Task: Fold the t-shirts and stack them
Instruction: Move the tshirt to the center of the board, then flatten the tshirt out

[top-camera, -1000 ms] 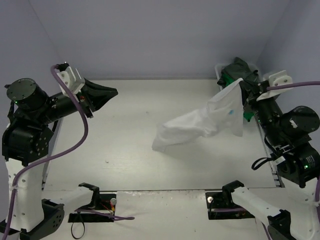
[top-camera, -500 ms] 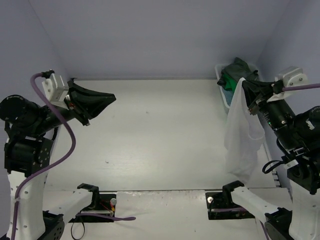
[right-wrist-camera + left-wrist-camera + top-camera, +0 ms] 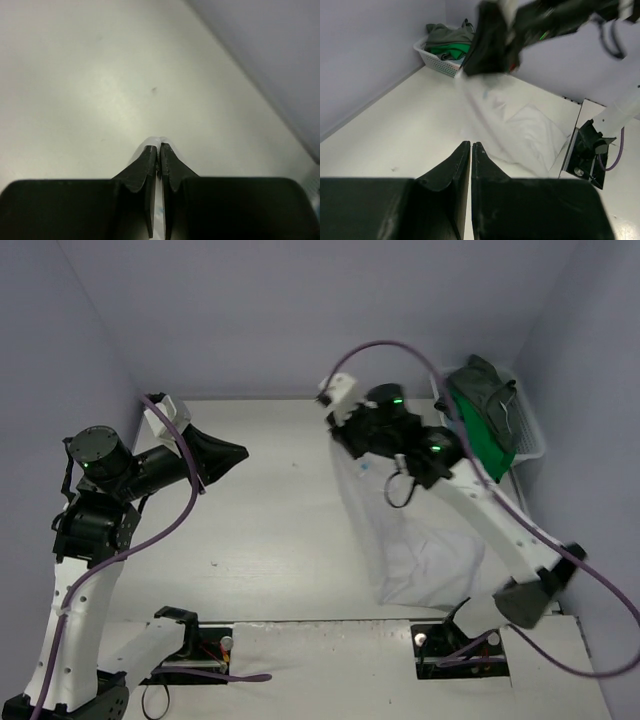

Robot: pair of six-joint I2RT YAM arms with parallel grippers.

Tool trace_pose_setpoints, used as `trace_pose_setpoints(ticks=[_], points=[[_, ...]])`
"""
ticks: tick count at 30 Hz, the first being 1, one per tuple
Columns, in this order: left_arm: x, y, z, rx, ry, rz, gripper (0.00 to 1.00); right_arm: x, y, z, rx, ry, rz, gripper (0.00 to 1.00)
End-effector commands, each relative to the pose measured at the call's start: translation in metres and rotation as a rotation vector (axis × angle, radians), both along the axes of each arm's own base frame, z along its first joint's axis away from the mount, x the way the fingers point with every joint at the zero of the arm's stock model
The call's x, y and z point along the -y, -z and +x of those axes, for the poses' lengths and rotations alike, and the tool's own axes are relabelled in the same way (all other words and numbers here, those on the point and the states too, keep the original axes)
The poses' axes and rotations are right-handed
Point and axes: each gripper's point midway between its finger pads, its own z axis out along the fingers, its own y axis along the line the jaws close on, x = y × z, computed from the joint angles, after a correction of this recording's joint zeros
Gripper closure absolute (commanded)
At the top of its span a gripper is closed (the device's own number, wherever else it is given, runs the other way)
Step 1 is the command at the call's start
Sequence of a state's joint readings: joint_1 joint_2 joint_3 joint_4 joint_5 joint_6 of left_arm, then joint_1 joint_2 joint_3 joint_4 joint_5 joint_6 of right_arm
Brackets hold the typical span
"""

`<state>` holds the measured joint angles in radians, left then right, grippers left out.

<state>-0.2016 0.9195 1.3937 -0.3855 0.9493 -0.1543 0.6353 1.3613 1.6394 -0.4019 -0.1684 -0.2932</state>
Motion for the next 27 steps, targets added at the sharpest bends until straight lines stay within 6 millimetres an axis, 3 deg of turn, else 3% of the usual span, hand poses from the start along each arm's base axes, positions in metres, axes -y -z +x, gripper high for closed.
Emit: trace_pose_setpoints(ticks=[1,3,5,6,7,8,9,11,13,14,15,20,22,27], points=[[-0.006,-0.014,-0.006,0.128,-0.02,0.014,0.99,-0.06,0.035,0.003,0.031,-0.072,-0.144,1.0],[-0.007,-0.005,-0.005,0.125,-0.033,0.024,0.99,-0.095,0.047,0.006,0.025,-0.122,-0.177,1.0],[-0.008,0.005,-0.002,0.113,-0.041,0.033,0.99,-0.117,0.051,0.008,0.036,-0.154,-0.193,1.0],[-0.008,0.007,0.0,0.118,-0.046,0.039,0.99,-0.131,0.07,0.017,0.012,-0.157,-0.222,1.0],[-0.009,0.01,0.0,0.11,-0.049,0.043,0.99,-0.139,0.054,0.025,0.04,-0.146,-0.194,1.0],[-0.009,0.012,0.0,0.11,-0.05,0.045,0.99,-0.145,0.057,0.033,0.04,-0.135,-0.196,1.0],[-0.009,0.018,0.001,0.095,-0.051,0.049,0.99,-0.152,0.078,0.047,0.026,-0.101,-0.237,1.0],[-0.01,0.021,-0.001,0.1,-0.053,0.051,0.99,-0.157,0.072,0.064,0.046,-0.06,-0.229,1.0],[-0.011,0.028,0.001,0.089,-0.061,0.059,0.99,-0.161,0.093,0.08,0.019,-0.022,-0.242,1.0],[-0.011,0.029,0.0,0.09,-0.063,0.058,0.99,-0.162,0.088,0.087,0.025,0.002,-0.224,1.0],[-0.011,0.031,0.0,0.086,-0.064,0.059,0.99,-0.164,0.099,0.093,-0.003,0.013,-0.216,1.0],[-0.014,0.036,-0.001,0.082,-0.079,0.062,0.99,-0.169,0.118,0.118,-0.051,0.017,-0.158,1.0],[-0.015,0.037,-0.002,0.084,-0.085,0.066,0.99,-0.174,0.129,0.124,-0.048,0.007,-0.157,0.95],[-0.016,0.043,-0.002,0.072,-0.093,0.079,0.99,-0.167,0.139,0.14,-0.064,0.057,-0.167,0.59]])
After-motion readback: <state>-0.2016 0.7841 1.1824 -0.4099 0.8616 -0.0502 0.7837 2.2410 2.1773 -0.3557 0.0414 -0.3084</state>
